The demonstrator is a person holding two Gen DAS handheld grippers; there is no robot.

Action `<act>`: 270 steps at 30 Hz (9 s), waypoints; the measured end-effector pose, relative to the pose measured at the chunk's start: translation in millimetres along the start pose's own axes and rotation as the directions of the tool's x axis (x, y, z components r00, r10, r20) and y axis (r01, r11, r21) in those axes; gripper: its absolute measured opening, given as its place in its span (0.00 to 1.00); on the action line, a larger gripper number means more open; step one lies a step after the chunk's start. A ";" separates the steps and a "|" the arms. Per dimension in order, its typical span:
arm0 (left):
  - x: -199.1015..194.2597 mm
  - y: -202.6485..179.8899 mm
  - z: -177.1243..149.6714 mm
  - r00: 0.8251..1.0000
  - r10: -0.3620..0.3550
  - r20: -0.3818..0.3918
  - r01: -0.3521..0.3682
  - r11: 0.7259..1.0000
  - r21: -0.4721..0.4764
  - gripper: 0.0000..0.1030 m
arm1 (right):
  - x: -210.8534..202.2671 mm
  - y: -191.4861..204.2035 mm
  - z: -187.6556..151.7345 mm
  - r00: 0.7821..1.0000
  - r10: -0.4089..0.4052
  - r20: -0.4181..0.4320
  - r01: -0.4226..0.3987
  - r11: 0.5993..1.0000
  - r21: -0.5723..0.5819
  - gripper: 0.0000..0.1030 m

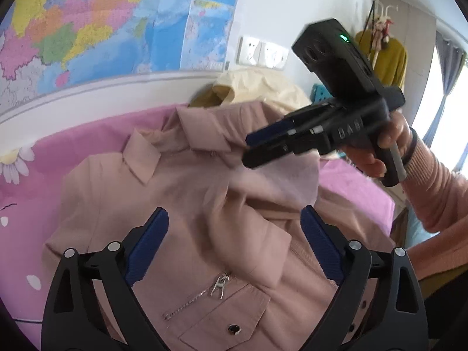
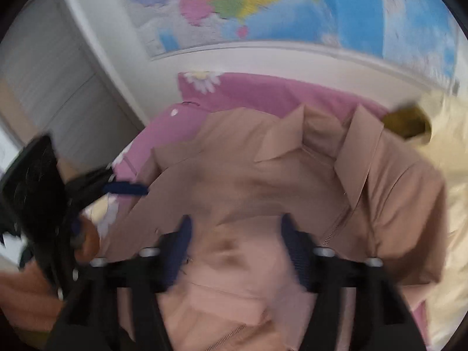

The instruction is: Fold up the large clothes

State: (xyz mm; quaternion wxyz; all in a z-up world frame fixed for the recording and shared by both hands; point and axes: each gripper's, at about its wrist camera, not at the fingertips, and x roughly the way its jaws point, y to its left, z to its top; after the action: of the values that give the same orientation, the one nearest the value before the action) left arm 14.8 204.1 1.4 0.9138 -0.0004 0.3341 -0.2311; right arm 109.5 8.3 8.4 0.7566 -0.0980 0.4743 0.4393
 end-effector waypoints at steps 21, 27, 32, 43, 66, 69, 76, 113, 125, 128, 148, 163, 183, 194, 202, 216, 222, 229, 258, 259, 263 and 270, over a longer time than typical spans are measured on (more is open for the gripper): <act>60.9 18.5 4.4 0.951 0.189 -0.246 -0.154 0.976 0.157 0.05 | -47.8 -135.1 -58.0 0.933 -0.353 0.071 0.329 0.915 0.233 0.03; 62.9 50.9 21.2 0.867 0.450 -0.213 -0.388 0.879 0.276 0.21 | -88.4 -181.1 -47.4 0.907 -0.402 0.128 0.330 0.865 0.379 0.02; 94.9 69.1 10.4 0.826 0.490 -0.280 -0.372 0.846 0.382 0.58 | -55.7 -200.3 -54.5 0.887 -0.461 0.017 0.416 0.816 0.400 0.04; 57.7 93.8 -6.1 0.924 0.207 -0.321 -0.168 0.975 0.147 0.65 | -100.0 -171.1 -73.6 0.890 -0.422 0.171 0.335 0.862 0.381 0.20; 40.1 106.2 -12.7 0.846 0.516 -0.132 -0.440 0.817 0.371 0.58 | 8.0 -144.5 -78.9 0.881 -0.470 -0.047 0.472 0.876 0.099 0.08; 18.0 106.5 -6.8 0.895 0.443 -0.048 -0.408 0.860 0.306 0.80 | -11.8 -129.4 -75.5 0.888 -0.460 -0.013 0.459 0.883 0.101 0.18; 40.9 99.0 9.7 0.914 0.404 -0.023 -0.378 0.872 0.310 0.79 | -12.0 -39.5 -39.8 0.959 -0.238 0.153 0.258 0.959 -0.122 0.53; 6.9 75.1 -52.2 0.960 0.254 -0.115 -0.225 0.949 0.221 0.65 | 45.1 30.3 -15.0 1.000 0.017 0.017 -0.011 0.957 -0.291 0.21; -56.3 118.9 -109.3 0.899 0.404 -0.169 -0.419 0.906 -0.060 0.74 | 139.5 54.6 14.5 0.991 -0.133 -0.012 0.121 0.930 -0.347 0.40; -55.4 115.9 -129.6 0.903 0.373 -0.214 -0.397 0.914 -0.083 0.72 | 138.6 52.0 18.1 0.985 -0.172 0.025 0.169 0.919 -0.357 0.44; -147.0 156.9 -84.9 0.655 0.739 -0.158 -0.756 0.638 -0.147 0.55 | 143.0 38.5 24.8 0.989 -0.141 0.034 0.145 0.970 -0.193 0.42; -152.8 145.5 -210.8 0.838 0.456 -0.300 -0.546 0.703 -0.456 0.45 | 124.9 65.0 4.6 0.998 -0.052 0.042 0.060 0.975 -0.216 0.49; -145.4 -24.8 74.4 0.941 0.339 -0.019 -0.334 0.935 0.117 0.02 | 38.2 69.8 -17.8 0.968 0.145 0.205 -0.102 0.973 -0.207 0.52; 87.2 -34.3 104.7 0.934 0.159 -0.321 -0.116 0.982 0.151 0.43 | -9.6 24.8 -68.8 0.958 -0.029 0.285 0.063 0.992 -0.113 0.65; 123.2 -9.2 90.1 0.935 0.213 -0.283 -0.203 0.977 0.065 0.57 | 4.8 17.2 -85.9 0.963 -0.095 0.253 0.116 0.991 -0.070 0.79; 14.3 46.1 48.8 0.947 0.318 -0.047 -0.321 0.944 -0.075 0.73 | 26.5 26.0 -70.0 0.962 -0.147 0.229 0.157 0.987 -0.026 0.04; 9.6 63.1 17.4 0.954 0.292 -0.073 -0.298 0.949 -0.106 0.73 | -33.4 -40.2 -60.4 0.948 -0.146 0.283 0.105 0.982 0.156 0.03; 39.2 72.9 0.9 0.956 0.269 -0.120 -0.282 0.954 -0.105 0.73 | -25.4 -121.3 -65.0 0.963 -0.189 0.193 0.096 0.907 0.410 0.04; 112.6 76.3 -17.8 0.924 0.230 -0.304 -0.260 0.964 -0.060 0.75 | -19.0 -137.4 -82.3 0.942 -0.304 0.145 0.216 0.874 0.435 0.12; 119.7 82.3 -22.3 0.916 0.229 -0.328 -0.267 0.961 -0.074 0.75 | -18.0 -135.1 -82.5 0.943 -0.305 0.134 0.224 0.878 0.423 0.14; 117.3 89.5 -24.8 0.924 0.205 -0.324 -0.252 0.961 -0.112 0.75 | -38.0 -120.7 -83.6 0.916 -0.356 0.185 0.254 0.872 0.418 0.25; 98.1 79.1 -17.4 0.940 0.200 -0.276 -0.233 0.968 -0.094 0.75 | -49.5 -53.6 -58.9 0.897 -0.303 0.322 0.252 0.949 0.192 0.38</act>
State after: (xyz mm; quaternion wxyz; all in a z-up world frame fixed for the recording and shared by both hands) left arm 103.3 235.9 -84.2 0.8791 0.0102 0.4647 -0.1056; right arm 104.8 -85.1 2.5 0.8884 -0.0303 0.3450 0.3013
